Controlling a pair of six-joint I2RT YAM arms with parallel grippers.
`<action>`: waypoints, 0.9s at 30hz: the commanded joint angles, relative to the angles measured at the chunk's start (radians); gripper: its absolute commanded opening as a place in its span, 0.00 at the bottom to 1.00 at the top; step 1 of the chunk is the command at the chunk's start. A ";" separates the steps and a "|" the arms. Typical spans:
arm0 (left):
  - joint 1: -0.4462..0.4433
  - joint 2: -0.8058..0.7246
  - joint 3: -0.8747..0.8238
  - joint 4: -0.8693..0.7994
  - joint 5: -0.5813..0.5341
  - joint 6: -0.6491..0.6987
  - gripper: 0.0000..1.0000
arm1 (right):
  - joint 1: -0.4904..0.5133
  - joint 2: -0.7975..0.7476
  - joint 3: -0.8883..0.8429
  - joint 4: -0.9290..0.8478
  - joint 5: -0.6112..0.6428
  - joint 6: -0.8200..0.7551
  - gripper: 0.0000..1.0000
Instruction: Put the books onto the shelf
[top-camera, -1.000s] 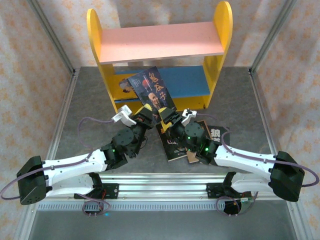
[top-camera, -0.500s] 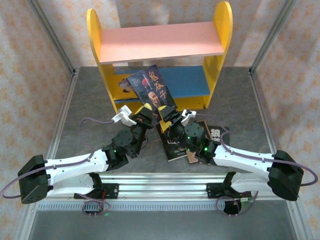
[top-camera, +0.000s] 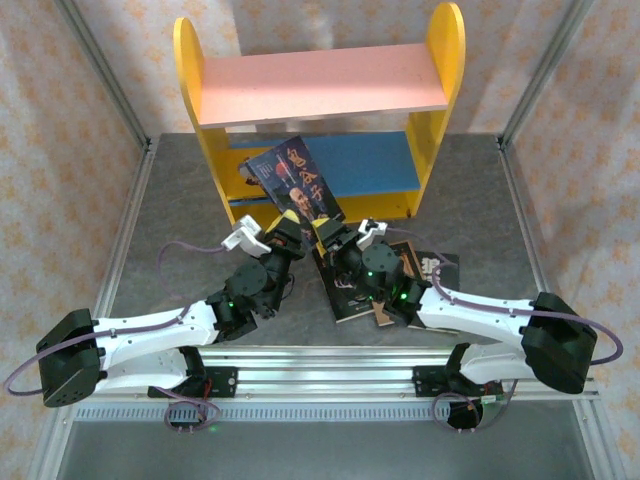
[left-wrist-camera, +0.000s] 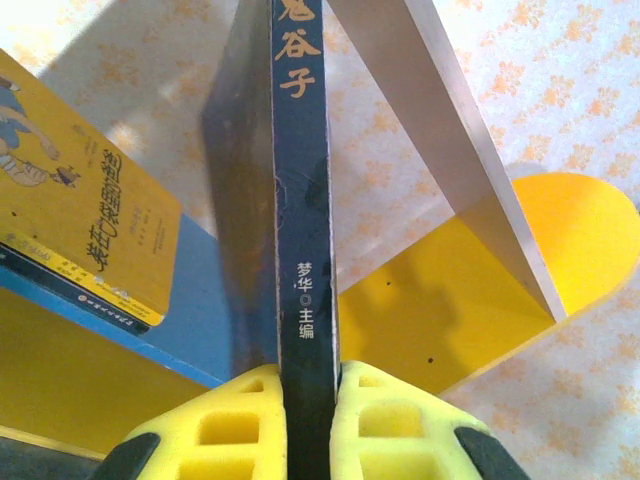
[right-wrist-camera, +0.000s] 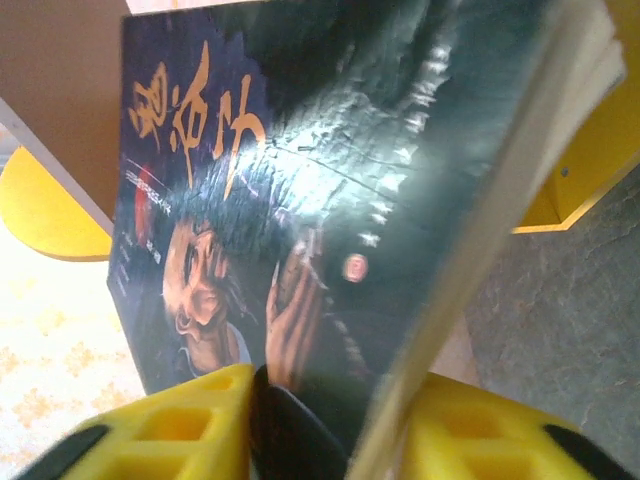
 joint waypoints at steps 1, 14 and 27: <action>-0.012 -0.009 0.016 -0.039 -0.023 -0.062 0.00 | -0.013 -0.008 0.024 0.027 0.003 -0.024 0.26; -0.001 -0.171 0.110 -0.629 -0.125 -0.188 0.52 | -0.145 -0.058 0.041 0.002 -0.166 -0.262 0.06; 0.283 -0.318 0.283 -1.207 0.231 -0.126 0.58 | -0.337 -0.069 0.295 -0.346 -0.496 -0.597 0.04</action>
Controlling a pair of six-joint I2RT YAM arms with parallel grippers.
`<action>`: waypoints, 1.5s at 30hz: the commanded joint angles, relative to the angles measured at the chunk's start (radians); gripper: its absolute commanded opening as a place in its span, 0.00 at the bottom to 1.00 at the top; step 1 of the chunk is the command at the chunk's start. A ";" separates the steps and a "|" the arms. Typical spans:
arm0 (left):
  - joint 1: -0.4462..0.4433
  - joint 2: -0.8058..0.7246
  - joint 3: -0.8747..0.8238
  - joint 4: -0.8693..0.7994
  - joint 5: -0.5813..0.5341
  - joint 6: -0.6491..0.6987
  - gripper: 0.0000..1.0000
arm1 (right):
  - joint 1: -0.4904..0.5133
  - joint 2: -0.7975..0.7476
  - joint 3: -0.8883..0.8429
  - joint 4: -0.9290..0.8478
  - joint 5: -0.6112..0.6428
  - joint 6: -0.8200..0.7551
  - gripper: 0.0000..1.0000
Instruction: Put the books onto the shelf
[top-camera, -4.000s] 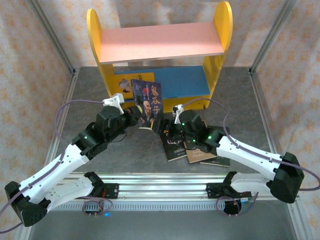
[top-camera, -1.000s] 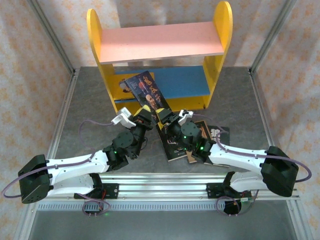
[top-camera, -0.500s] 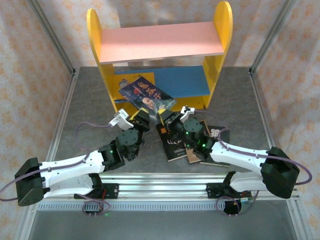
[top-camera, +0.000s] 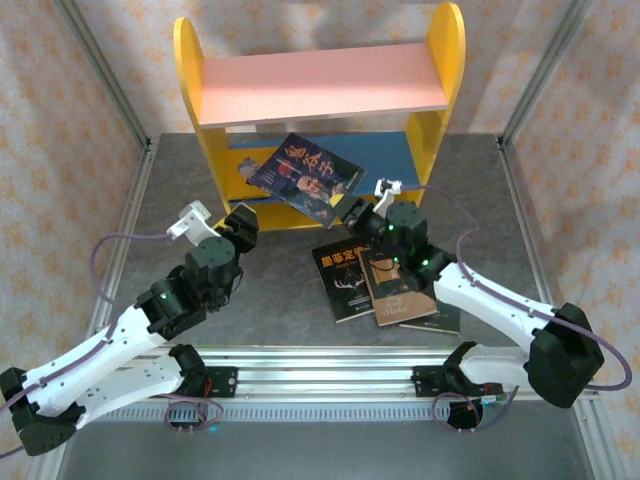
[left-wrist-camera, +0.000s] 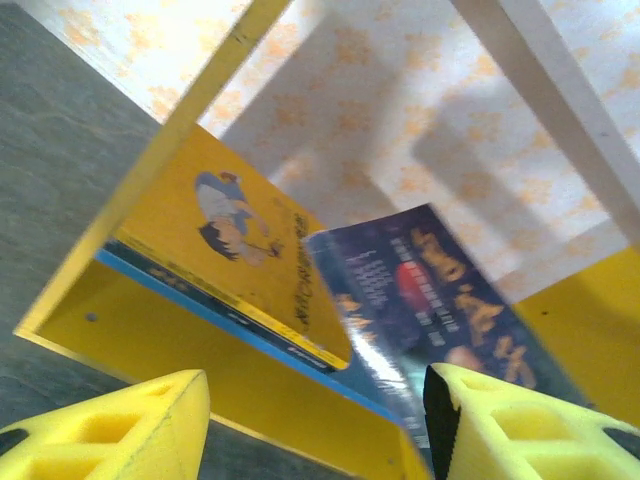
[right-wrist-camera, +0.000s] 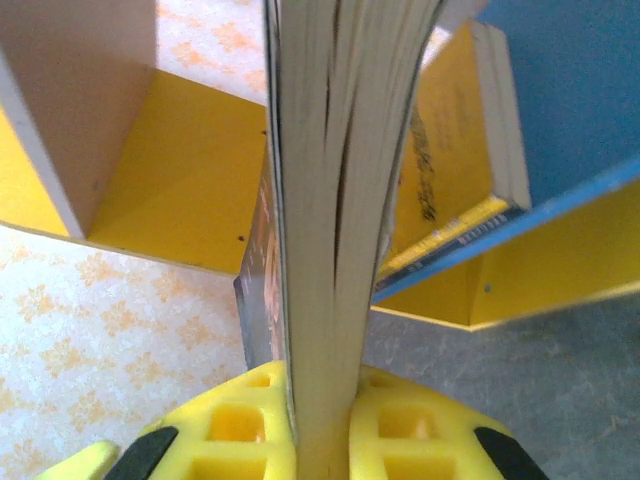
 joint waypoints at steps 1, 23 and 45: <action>0.079 0.006 0.055 -0.218 0.167 0.059 0.58 | -0.044 -0.003 0.138 -0.083 -0.159 -0.173 0.04; 0.440 0.270 0.326 -0.356 0.604 0.322 0.59 | -0.191 0.353 0.516 -0.366 -0.490 -0.513 0.04; 0.474 0.379 0.344 -0.250 0.685 0.324 0.58 | -0.209 0.651 0.752 -0.319 -0.593 -0.564 0.05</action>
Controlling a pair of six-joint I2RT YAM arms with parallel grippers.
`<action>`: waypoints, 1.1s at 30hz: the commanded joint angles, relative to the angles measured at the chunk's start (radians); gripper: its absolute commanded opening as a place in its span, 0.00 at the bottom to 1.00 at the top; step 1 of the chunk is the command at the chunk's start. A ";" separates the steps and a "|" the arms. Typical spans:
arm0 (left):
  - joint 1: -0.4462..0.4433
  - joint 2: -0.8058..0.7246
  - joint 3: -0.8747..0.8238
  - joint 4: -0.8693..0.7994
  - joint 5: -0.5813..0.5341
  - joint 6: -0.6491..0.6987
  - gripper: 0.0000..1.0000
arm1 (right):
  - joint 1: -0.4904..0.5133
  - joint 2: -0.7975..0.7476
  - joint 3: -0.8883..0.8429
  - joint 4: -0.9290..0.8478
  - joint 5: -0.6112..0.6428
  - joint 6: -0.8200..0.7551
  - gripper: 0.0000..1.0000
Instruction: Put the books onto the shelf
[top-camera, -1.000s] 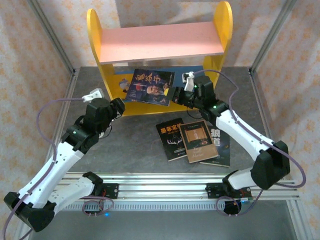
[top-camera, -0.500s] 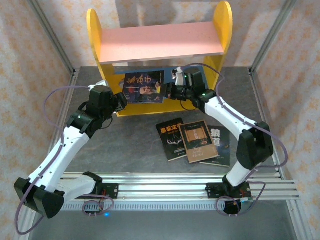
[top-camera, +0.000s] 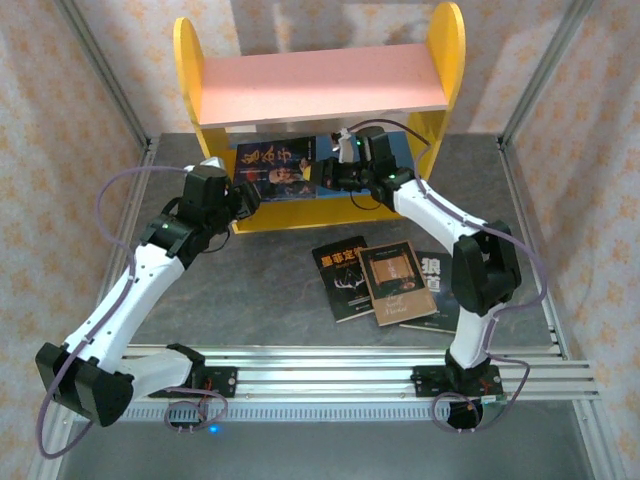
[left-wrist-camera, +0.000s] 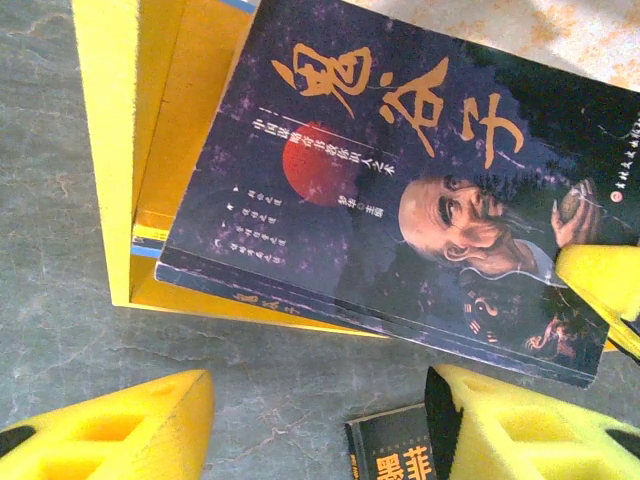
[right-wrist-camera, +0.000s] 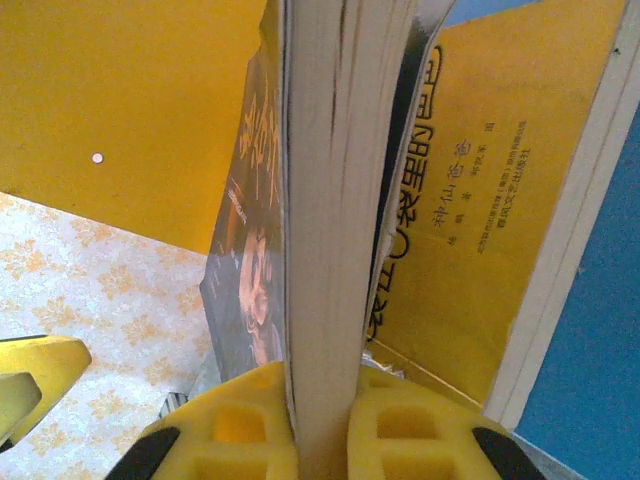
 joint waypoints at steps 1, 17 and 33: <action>0.009 0.014 0.017 0.051 0.023 0.004 0.58 | -0.009 0.017 0.068 0.084 -0.037 -0.024 0.05; 0.008 0.064 0.019 0.113 0.033 -0.008 0.57 | -0.025 0.138 0.208 0.013 -0.105 -0.078 0.06; 0.007 0.075 0.013 0.132 0.038 -0.019 0.57 | -0.025 0.197 0.256 -0.008 -0.116 -0.081 0.11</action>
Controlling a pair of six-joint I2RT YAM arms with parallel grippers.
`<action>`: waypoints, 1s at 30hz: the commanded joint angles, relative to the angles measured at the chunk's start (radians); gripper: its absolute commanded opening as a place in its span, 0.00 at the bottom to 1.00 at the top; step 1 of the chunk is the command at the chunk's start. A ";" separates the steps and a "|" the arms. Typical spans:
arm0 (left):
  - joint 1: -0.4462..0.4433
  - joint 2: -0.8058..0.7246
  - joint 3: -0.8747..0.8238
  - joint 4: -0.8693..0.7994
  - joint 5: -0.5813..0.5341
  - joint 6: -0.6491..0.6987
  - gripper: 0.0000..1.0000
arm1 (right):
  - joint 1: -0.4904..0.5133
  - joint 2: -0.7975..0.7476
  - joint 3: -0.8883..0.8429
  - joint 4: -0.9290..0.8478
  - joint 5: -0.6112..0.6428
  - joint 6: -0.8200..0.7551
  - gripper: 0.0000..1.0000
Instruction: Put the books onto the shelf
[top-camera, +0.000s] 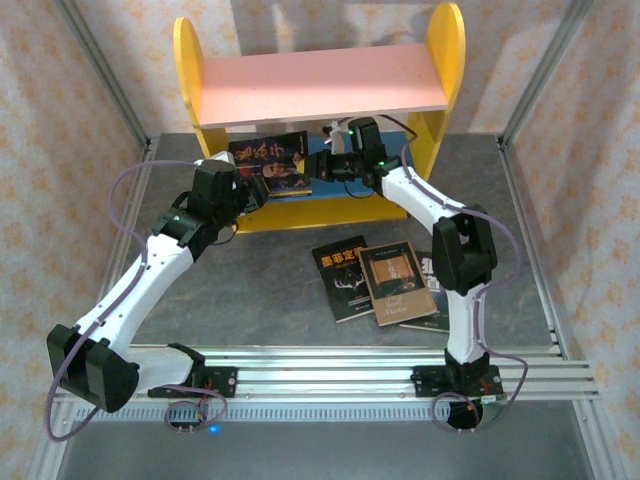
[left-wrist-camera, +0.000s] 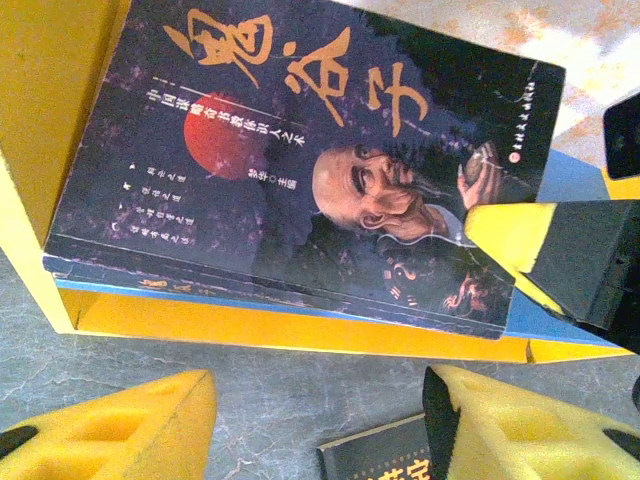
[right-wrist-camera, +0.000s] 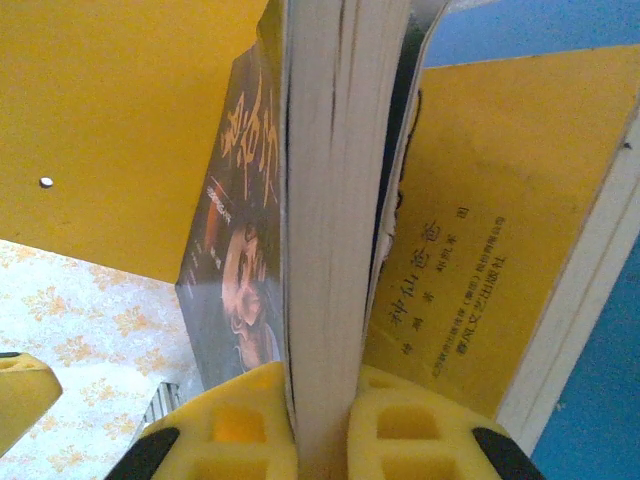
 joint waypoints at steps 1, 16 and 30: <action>0.008 0.004 0.011 0.031 0.008 -0.016 0.57 | -0.001 -0.004 0.047 0.035 -0.018 -0.012 0.11; 0.004 -0.001 -0.005 0.029 0.005 -0.015 0.57 | 0.000 0.036 0.115 -0.015 -0.006 -0.036 0.11; 0.004 -0.006 -0.011 0.028 0.002 -0.015 0.57 | 0.000 0.062 0.127 -0.036 0.002 -0.055 0.11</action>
